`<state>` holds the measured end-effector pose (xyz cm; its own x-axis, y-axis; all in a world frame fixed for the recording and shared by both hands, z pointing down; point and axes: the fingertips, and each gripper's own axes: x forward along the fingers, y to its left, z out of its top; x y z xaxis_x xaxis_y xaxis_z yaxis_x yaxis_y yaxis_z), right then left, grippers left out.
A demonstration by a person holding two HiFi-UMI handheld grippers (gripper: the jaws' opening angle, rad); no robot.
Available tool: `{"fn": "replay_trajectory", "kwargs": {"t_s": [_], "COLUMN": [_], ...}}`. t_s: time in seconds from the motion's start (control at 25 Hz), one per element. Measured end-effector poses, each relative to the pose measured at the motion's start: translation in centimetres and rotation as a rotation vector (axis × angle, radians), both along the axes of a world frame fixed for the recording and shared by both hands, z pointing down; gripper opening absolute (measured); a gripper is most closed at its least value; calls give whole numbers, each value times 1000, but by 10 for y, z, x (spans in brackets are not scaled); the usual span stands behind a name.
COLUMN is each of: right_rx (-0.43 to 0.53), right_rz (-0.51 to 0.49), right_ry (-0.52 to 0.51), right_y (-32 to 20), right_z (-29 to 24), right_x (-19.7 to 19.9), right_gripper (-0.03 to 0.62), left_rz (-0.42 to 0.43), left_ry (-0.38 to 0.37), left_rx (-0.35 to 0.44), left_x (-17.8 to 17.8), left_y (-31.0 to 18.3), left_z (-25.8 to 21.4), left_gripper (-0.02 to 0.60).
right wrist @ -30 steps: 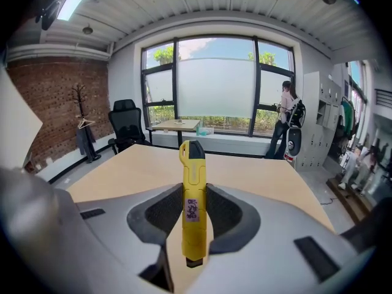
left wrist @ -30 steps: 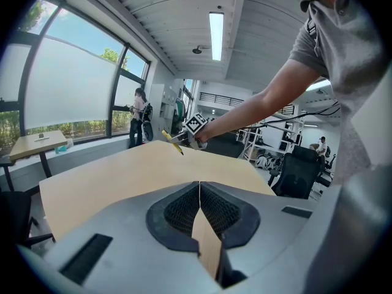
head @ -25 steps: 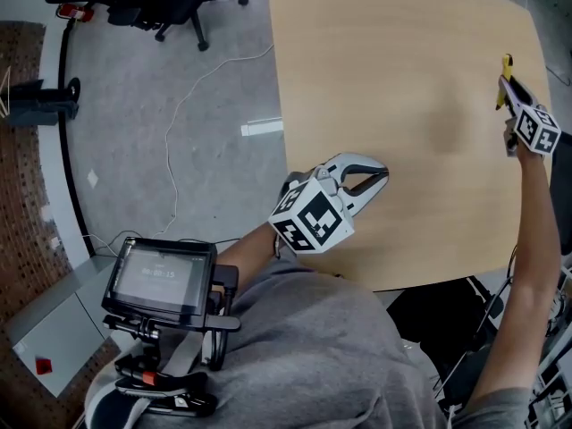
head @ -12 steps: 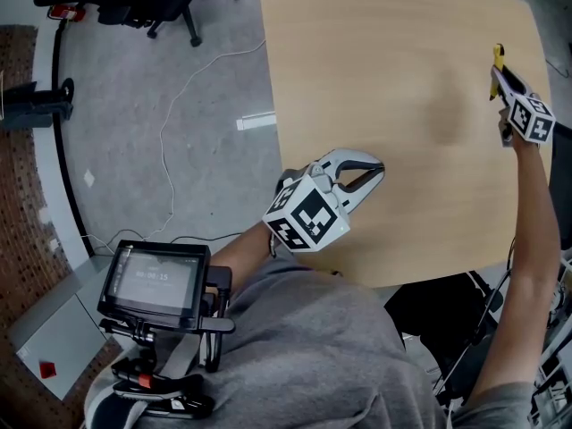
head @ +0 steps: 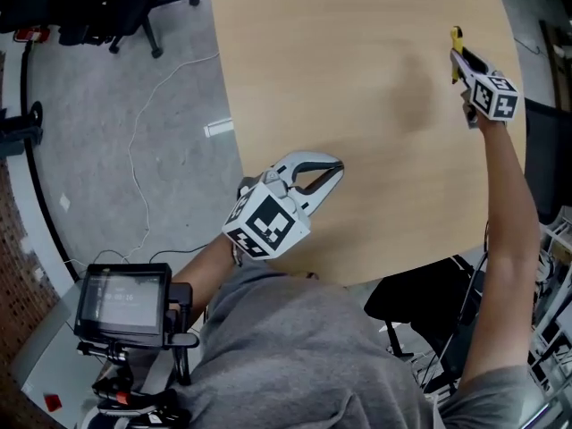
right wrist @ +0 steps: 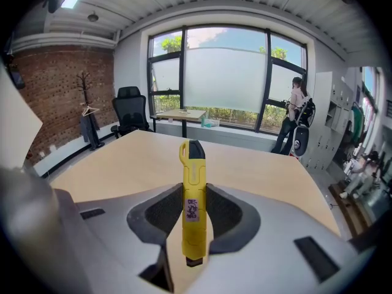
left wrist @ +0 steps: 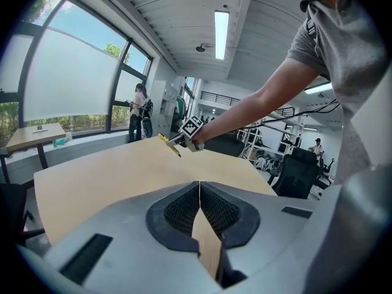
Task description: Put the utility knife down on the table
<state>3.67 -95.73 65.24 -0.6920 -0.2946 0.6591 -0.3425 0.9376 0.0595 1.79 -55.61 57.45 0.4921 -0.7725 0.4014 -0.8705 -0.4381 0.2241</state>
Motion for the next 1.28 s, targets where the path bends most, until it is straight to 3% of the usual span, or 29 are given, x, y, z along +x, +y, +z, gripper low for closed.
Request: {"fn": "replay_trajectory", "kwargs": {"t_s": [0.76,1.28], "right_rx": [30,86], "right_rz": [-73,-186], "right_ry": [96,250], "right_y": [1,0], "right_z": [2,23], "right_x": [1,-2], "right_gripper": [118,118], "left_rz": [0,-22], "left_ry": [26,41], "left_rx": [-38,-54], "left_x": [8,6], "left_y": [2,4], "left_z": [5,8], "left_gripper": [6,6]}}
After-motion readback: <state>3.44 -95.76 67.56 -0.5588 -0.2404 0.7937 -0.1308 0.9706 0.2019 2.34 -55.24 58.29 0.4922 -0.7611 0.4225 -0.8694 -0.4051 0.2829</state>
